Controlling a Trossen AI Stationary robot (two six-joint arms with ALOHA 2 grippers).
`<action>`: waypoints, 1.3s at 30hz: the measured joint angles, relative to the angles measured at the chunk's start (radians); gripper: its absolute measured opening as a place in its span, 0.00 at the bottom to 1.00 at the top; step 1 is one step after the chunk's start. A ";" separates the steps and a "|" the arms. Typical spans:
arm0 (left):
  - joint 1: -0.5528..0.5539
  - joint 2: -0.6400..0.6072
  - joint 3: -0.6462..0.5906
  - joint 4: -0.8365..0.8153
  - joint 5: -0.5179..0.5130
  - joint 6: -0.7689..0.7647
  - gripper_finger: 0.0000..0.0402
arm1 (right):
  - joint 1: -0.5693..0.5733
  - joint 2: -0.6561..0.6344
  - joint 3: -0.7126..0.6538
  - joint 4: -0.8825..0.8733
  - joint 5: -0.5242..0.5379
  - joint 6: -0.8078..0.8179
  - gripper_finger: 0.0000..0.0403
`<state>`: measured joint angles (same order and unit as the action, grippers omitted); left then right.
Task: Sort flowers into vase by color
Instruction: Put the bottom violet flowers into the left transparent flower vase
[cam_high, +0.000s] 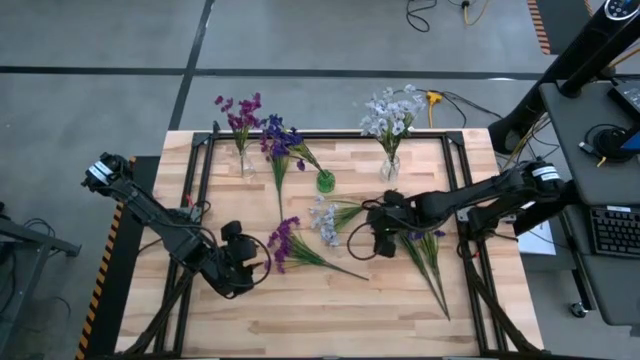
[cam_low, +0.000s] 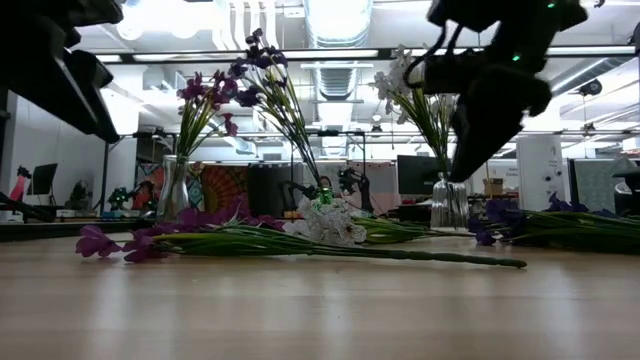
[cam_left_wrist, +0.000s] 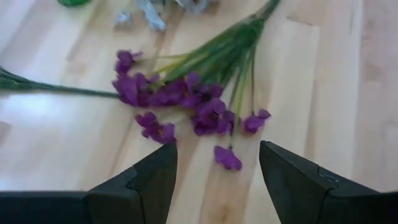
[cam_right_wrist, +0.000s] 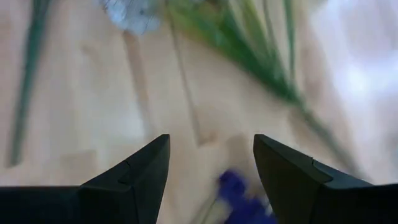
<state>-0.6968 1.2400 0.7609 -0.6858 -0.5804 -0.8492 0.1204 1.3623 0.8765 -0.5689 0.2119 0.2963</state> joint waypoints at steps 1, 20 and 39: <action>0.000 0.000 0.000 -0.001 -0.013 0.011 0.52 | 0.000 0.019 0.010 0.017 0.026 -0.038 0.56; 0.001 0.000 -0.001 -0.036 -0.067 0.023 0.52 | 0.010 0.305 0.287 0.117 0.034 -0.271 0.56; 0.000 0.000 -0.002 -0.038 -0.086 0.024 0.52 | 0.129 0.607 0.481 0.214 -0.055 0.000 0.56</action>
<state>-0.6968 1.2404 0.7589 -0.7238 -0.6668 -0.8253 0.2493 1.9692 1.3571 -0.3548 0.1568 0.2963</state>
